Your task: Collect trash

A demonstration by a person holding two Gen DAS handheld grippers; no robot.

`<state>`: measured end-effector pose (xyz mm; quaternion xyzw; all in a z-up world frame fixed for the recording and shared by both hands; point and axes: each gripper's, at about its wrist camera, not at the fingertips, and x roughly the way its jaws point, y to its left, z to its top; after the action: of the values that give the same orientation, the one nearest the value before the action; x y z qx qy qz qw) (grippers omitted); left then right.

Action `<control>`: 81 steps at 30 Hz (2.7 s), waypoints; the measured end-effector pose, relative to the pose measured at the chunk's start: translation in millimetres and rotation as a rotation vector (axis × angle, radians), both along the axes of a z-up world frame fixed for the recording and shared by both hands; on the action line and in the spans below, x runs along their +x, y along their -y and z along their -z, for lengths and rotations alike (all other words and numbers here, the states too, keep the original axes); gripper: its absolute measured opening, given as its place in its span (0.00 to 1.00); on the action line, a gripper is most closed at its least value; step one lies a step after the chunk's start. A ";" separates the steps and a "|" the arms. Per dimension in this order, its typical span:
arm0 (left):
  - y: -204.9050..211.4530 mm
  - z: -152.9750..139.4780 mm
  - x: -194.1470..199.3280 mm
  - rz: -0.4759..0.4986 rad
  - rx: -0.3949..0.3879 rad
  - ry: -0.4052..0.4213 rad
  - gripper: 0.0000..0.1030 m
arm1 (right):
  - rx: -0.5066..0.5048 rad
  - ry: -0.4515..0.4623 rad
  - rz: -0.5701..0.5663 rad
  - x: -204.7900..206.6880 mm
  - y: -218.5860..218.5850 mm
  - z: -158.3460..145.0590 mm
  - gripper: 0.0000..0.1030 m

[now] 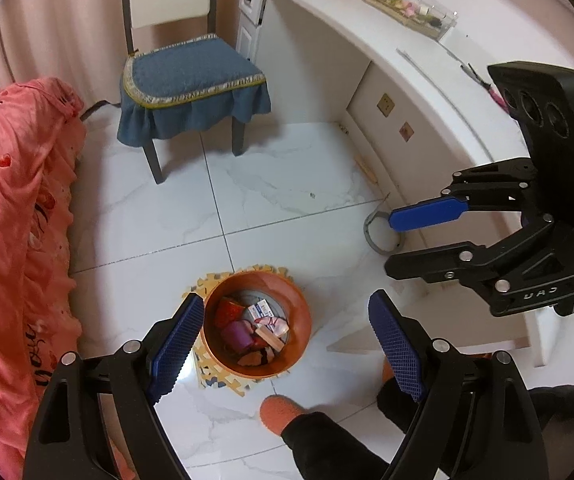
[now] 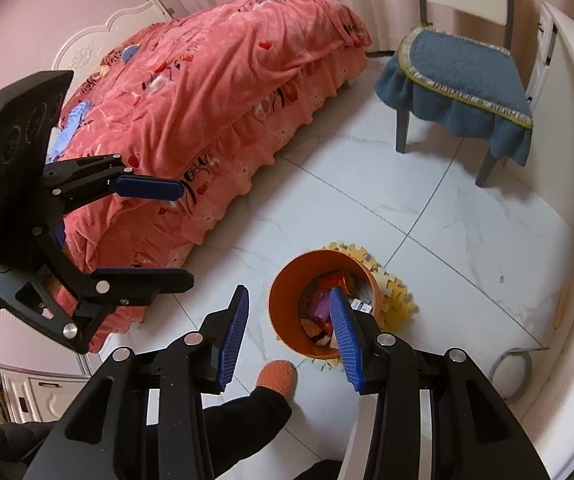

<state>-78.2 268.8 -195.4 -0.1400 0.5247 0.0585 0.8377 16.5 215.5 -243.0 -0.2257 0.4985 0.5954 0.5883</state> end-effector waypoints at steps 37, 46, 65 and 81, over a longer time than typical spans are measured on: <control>187.3 -188.6 18.4 0.106 0.276 0.380 0.95 | 0.406 0.186 0.341 26.3 282.1 -230.1 0.86; 211.4 -200.7 30.6 0.078 0.266 0.431 0.95 | 0.460 0.256 0.474 31.5 334.2 -242.5 0.92; 219.3 -186.1 43.4 -0.080 0.225 0.331 0.95 | 0.450 0.214 0.555 43.9 345.5 -232.1 0.92; 220.5 -184.0 40.5 -0.110 0.266 0.321 0.95 | 0.428 0.206 0.544 46.0 332.5 -225.8 0.92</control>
<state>-37.8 48.3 -11.3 -0.0639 0.3638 0.1498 0.9171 62.5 -116.9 -17.2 -0.0155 0.3425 0.4819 0.8064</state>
